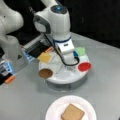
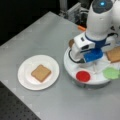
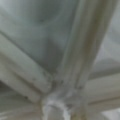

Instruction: Ingredient selection for cheeseburger or sandwich

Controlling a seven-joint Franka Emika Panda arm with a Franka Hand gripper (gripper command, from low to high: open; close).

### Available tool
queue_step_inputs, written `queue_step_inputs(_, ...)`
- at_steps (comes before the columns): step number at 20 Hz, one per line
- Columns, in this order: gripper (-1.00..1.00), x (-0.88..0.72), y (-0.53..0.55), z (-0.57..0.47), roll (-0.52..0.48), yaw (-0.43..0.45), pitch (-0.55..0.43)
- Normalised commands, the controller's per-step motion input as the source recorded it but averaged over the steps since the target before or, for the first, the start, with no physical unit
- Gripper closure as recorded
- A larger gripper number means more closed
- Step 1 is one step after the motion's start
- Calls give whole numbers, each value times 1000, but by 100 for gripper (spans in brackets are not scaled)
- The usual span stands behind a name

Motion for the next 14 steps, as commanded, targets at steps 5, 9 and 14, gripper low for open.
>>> queue_step_inputs(5, -100, -121, 45, -31, 127, 195, -136)
queue_step_inputs(9, -100, -118, 64, -10, 129, 206, -142)
queue_step_inputs(14, -100, -106, 85, 1, 153, 192, -135)
